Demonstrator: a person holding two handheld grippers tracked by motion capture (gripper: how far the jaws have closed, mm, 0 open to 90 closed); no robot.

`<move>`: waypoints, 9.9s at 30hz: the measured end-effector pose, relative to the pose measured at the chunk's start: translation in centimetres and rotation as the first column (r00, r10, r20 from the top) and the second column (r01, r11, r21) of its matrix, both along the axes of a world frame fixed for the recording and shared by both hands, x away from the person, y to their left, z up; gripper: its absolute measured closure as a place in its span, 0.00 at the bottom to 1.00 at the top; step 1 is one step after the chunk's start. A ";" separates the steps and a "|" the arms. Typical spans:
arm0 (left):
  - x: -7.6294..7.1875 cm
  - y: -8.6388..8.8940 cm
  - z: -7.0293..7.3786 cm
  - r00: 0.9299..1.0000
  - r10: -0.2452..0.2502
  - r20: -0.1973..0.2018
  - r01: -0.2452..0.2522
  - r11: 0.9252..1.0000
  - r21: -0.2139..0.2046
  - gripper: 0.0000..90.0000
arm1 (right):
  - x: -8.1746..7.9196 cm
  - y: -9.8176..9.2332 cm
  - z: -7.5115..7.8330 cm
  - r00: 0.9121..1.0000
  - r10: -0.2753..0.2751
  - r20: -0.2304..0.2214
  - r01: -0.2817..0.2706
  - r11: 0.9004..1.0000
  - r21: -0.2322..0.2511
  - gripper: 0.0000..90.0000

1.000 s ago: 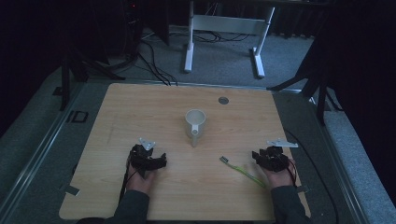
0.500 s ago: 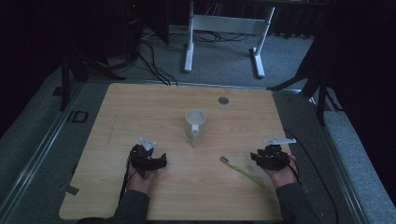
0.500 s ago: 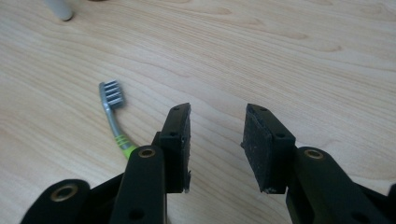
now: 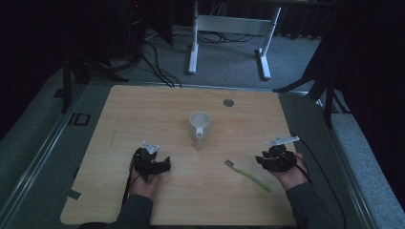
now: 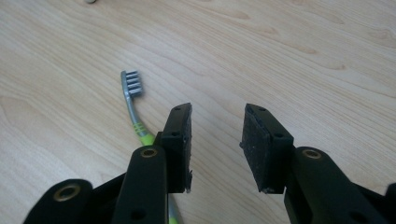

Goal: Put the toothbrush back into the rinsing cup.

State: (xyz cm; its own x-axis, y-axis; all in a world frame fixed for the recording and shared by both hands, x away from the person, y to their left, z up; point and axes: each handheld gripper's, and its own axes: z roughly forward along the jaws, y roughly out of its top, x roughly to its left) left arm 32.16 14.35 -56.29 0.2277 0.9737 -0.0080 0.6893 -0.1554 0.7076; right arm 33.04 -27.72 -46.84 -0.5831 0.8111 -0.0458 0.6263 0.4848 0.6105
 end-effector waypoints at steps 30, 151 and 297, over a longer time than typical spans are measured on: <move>0.0 0.0 0.0 1.000 0.001 -0.001 -0.001 1.000 0.001 0.16 | 0.9 2.8 1.5 0.988 0.131 -0.076 -0.139 0.984 -0.109 0.83; 0.0 0.0 0.0 1.000 0.001 0.000 -0.001 1.000 0.001 0.16 | 3.8 7.4 -0.8 0.876 0.233 -0.421 -0.368 0.889 -0.274 0.91; 0.0 -0.1 0.0 1.000 -0.001 0.003 0.001 1.000 0.000 0.16 | 4.1 7.9 0.5 0.890 0.228 -0.394 -0.362 0.880 -0.308 0.90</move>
